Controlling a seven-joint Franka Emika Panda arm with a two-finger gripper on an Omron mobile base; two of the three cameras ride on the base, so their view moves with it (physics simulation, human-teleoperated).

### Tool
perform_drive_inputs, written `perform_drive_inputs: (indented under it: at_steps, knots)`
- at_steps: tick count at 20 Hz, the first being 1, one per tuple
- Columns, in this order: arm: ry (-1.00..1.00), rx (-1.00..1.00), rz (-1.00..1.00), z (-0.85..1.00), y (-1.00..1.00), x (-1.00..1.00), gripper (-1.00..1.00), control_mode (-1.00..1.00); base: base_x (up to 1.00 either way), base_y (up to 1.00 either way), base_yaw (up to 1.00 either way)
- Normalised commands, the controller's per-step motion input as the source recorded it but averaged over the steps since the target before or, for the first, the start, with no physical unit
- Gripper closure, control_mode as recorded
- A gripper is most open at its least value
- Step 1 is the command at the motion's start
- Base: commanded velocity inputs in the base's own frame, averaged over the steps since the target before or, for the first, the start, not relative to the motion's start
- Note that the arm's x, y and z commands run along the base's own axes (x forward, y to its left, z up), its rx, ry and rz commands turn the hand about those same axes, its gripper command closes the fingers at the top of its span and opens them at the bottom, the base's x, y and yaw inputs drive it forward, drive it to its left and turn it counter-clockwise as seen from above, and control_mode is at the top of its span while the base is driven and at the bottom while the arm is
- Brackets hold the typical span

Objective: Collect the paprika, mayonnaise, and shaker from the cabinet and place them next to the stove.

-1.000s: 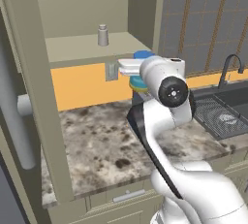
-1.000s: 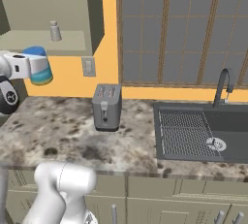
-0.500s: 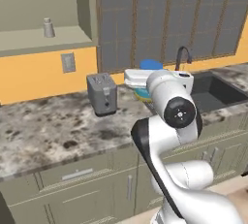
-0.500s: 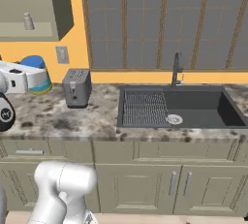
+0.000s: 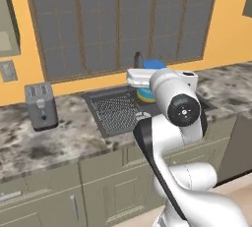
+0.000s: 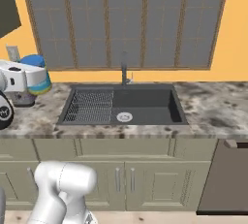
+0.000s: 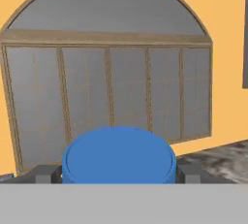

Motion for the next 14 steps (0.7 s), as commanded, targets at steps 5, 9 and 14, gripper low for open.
perform_drive_inputs:
  at_steps: [5,9,14]
  knots:
    - [0.00,0.00,0.00,0.00,0.00,0.00,1.00,1.00,0.08,-1.00,-0.01]
    - [0.00,0.00,0.00,0.00,0.00,0.00,1.00,1.00,0.08,-1.00,-0.01]
    - [0.00,0.00,0.00,0.00,0.00,0.00,1.00,1.00,0.11,-1.00,-0.01]
